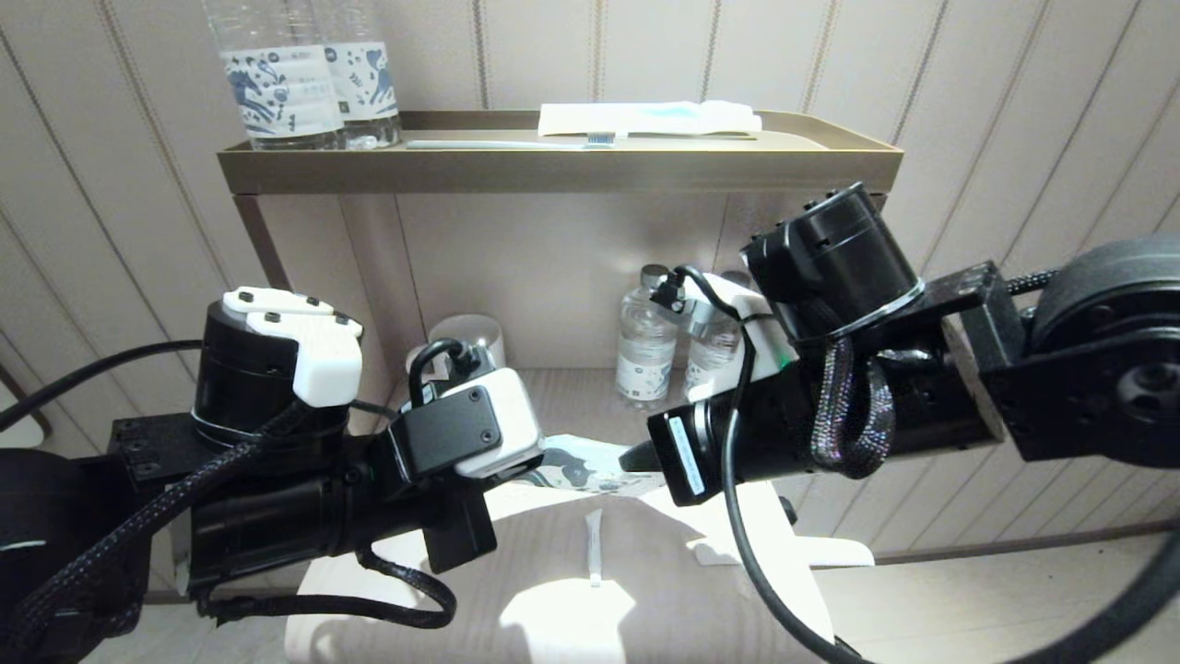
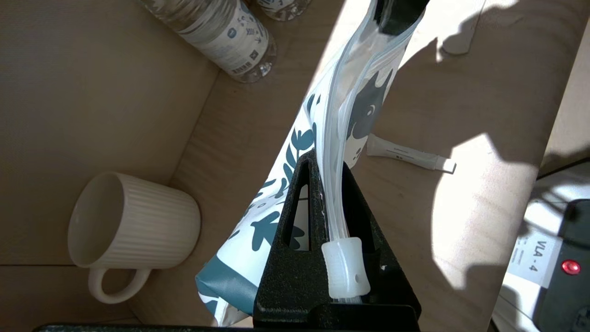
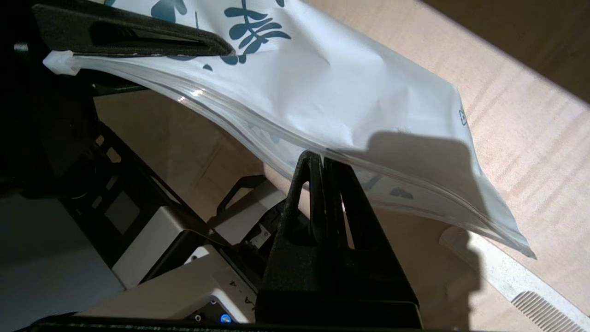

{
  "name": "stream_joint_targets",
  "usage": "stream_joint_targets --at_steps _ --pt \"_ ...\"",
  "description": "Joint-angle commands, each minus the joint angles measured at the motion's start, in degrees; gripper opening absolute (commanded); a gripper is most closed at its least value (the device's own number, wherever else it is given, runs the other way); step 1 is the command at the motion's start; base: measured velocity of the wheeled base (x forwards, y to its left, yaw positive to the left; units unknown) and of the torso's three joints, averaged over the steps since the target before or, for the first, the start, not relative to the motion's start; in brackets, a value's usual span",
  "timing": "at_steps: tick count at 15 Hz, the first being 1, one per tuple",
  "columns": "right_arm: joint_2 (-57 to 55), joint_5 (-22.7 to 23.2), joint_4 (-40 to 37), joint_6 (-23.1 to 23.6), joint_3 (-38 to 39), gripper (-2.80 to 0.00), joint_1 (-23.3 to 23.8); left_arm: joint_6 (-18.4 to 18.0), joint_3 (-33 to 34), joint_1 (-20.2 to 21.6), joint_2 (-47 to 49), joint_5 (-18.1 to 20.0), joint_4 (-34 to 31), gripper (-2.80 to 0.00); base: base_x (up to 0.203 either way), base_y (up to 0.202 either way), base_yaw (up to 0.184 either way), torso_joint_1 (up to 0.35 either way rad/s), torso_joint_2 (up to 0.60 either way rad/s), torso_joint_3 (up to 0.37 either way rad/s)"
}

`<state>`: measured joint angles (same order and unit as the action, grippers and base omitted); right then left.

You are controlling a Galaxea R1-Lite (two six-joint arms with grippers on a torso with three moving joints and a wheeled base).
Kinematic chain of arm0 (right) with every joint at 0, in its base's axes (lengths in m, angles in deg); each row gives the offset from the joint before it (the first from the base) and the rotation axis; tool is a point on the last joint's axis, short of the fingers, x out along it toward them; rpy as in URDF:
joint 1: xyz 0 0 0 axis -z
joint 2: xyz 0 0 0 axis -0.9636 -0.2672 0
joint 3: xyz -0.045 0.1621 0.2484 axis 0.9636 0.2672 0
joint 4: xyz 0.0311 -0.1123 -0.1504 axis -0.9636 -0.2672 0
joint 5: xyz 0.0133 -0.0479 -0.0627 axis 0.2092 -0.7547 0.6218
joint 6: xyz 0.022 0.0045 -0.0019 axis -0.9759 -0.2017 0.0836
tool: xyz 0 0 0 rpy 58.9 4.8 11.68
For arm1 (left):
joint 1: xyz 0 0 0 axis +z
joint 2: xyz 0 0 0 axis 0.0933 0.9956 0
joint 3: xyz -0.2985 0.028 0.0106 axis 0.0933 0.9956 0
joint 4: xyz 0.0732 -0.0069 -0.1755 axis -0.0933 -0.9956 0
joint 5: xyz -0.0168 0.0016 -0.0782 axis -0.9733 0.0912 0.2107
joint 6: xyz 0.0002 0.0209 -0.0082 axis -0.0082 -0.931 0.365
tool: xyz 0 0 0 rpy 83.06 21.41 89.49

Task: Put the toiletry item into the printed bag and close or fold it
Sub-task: Pick up the comb

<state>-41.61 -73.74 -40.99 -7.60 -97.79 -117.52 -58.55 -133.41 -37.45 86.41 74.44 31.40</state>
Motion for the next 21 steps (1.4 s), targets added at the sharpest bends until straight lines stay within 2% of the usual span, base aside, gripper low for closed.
stream_joint_targets --at_steps 1,7,12,17,21 --pt "-2.22 0.06 1.29 -0.02 -0.23 -2.8 0.47 -0.22 -0.12 0.0 0.33 0.05 0.14 -2.8 0.0 0.0 0.0 0.0 0.0 0.0" --pt "-6.29 0.06 1.45 -0.12 -2.43 -2.8 -0.4 -0.13 -1.03 -0.09 0.74 0.08 0.08 -2.8 0.0 0.0 0.0 0.0 0.0 0.0" --pt "-10.03 -0.02 1.12 -1.26 -7.24 -2.8 -5.32 0.13 -1.42 -1.14 1.03 0.17 0.14 -2.8 0.0 0.0 0.0 0.0 0.0 0.0" --pt "-10.72 -0.02 1.03 -2.47 -7.17 -2.8 -5.38 1.18 -1.84 -1.14 1.21 0.19 0.14 -2.8 0.0 0.0 0.0 0.0 0.0 0.0" --pt "-6.2 -0.41 0.79 -2.08 -6.34 -2.8 -4.14 2.46 -1.82 -1.06 1.21 0.14 0.14 -2.8 0.0 0.0 0.0 0.0 0.0 0.0"
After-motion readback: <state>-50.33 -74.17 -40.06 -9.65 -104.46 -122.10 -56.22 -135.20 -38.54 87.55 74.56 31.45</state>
